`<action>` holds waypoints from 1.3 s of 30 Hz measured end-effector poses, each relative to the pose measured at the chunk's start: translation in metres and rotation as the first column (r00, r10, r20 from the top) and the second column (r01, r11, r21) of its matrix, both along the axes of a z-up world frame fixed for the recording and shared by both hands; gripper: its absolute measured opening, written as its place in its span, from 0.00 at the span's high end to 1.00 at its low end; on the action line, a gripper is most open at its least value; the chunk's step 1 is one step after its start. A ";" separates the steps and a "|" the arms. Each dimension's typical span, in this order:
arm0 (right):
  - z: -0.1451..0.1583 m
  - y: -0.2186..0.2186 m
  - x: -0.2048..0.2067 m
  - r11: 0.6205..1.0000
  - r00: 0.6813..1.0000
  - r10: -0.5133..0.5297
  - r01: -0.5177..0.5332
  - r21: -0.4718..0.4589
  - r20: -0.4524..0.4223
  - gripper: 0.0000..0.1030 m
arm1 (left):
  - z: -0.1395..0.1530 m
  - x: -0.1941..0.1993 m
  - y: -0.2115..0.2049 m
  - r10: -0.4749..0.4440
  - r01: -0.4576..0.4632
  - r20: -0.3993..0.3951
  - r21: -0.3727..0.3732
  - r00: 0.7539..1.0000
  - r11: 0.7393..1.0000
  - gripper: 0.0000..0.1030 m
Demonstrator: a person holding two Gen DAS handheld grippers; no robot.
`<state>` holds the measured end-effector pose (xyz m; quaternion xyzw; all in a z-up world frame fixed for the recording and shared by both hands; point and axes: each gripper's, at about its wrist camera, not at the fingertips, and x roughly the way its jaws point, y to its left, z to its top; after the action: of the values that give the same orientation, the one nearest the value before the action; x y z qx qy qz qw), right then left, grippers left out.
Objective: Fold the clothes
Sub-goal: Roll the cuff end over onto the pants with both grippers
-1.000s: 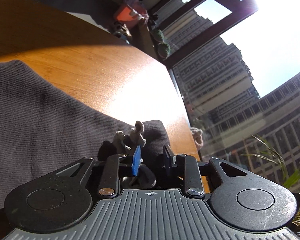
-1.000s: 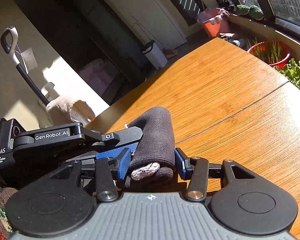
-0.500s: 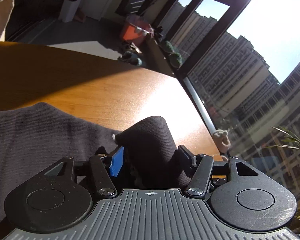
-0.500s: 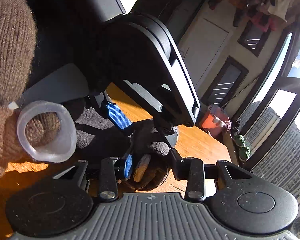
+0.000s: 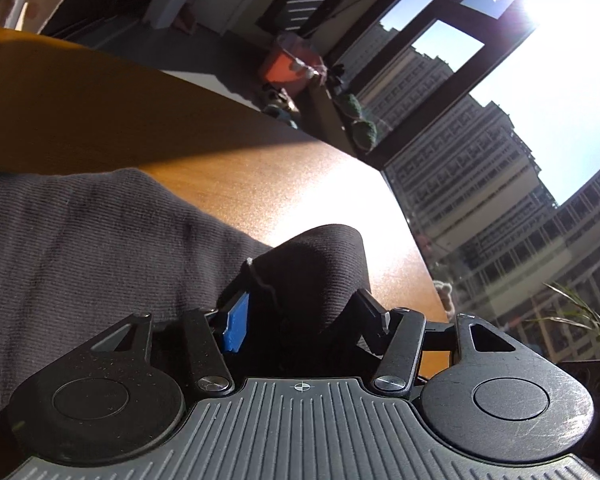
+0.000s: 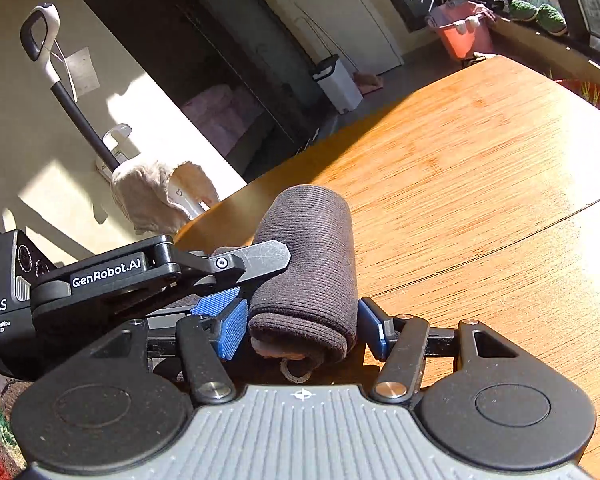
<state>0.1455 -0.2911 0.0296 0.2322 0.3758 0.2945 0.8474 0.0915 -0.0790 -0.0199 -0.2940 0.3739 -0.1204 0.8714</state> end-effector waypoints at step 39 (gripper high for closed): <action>0.029 0.009 -0.015 0.939 0.973 0.061 0.019 -0.343 0.222 0.45 | 0.039 0.018 -0.018 0.023 -0.041 0.081 0.229 0.996 0.973 0.32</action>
<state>0.1304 -0.2818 0.0582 0.0418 0.3236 0.2584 0.9093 0.1091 -0.0973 0.0195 -0.1922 0.3464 -0.0734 0.9153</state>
